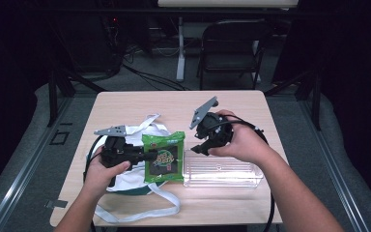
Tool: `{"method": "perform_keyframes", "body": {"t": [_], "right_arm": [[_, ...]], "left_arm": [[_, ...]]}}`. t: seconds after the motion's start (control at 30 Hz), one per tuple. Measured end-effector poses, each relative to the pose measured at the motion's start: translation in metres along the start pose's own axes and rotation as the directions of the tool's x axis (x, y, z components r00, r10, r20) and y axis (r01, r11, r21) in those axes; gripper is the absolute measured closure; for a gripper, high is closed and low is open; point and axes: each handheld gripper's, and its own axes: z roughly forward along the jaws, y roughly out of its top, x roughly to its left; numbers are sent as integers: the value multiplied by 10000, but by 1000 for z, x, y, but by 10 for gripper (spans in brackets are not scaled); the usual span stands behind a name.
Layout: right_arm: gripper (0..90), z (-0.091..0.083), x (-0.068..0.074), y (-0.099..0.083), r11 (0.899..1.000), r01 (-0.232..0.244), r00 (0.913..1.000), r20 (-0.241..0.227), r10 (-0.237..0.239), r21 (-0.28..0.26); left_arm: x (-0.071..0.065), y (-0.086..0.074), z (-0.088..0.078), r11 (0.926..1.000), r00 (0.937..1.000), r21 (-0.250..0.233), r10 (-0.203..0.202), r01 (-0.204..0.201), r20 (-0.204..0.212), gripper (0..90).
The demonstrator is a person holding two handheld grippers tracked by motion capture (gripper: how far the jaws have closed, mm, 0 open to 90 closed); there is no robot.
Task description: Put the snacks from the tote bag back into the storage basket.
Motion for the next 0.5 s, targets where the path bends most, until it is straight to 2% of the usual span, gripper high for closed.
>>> {"method": "perform_keyframes", "body": {"t": [0.2, 0.3, 0.5], "right_arm": [[523, 4, -2, 14, 9994, 200, 9998, -59, -198, 274], [502, 4, -3, 17, 9995, 171, 9998, -68, -169, 262], [462, 3, -5, 24, 9983, 427, 9991, 37, -429, 389]], "left_arm": [[-3, 0, 3, 9999, 9999, 80, 85, -85, 99, 726], [-4, 1, 4, 9998, 9998, 115, 146, -148, 134, 726], [-8, 1, 8, 9996, 9994, 185, 218, -223, 285, 726]]}}
